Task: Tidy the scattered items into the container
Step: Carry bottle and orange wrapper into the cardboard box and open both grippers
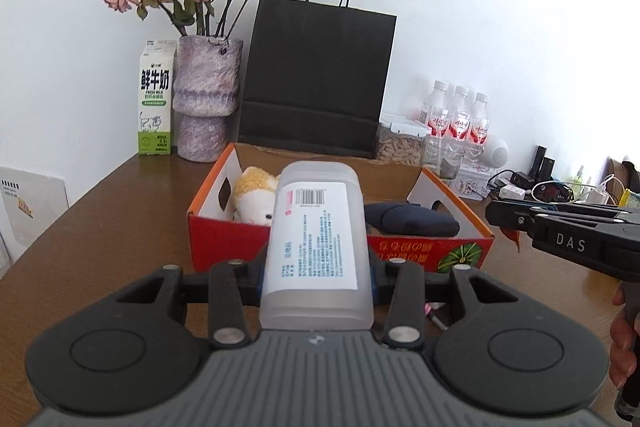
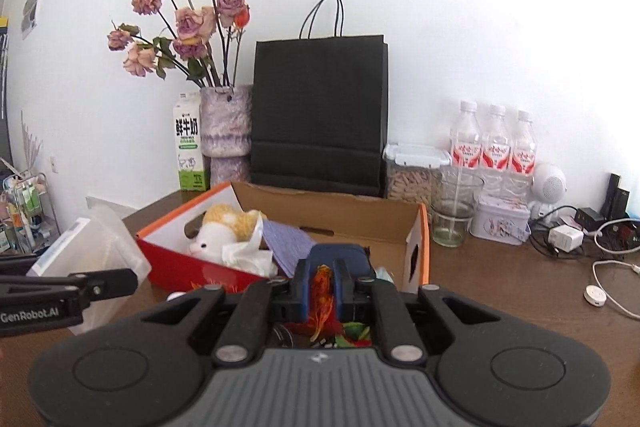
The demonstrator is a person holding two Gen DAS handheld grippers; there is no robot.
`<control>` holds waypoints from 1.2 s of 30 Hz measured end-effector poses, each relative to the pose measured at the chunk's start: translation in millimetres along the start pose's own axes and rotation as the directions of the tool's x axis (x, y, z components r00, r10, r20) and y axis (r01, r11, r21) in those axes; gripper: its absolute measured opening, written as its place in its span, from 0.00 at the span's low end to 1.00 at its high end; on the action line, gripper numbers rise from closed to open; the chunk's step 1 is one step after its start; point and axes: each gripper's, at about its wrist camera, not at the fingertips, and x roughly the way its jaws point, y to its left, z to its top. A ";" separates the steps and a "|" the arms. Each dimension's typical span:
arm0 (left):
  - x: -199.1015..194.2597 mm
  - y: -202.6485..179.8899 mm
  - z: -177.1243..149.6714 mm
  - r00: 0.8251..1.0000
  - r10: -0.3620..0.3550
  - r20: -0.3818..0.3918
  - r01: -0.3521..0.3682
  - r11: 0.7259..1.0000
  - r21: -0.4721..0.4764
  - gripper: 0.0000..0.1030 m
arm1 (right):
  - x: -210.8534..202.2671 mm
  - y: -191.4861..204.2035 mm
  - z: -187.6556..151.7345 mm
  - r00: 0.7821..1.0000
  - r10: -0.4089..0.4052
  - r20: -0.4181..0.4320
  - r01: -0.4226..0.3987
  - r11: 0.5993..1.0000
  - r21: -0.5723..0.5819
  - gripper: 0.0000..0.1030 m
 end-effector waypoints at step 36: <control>150.9 12.6 43.7 0.997 0.063 0.033 -0.067 0.991 0.113 0.42 | 159.7 7.3 20.8 0.997 0.050 -0.058 -0.050 0.999 -0.001 0.11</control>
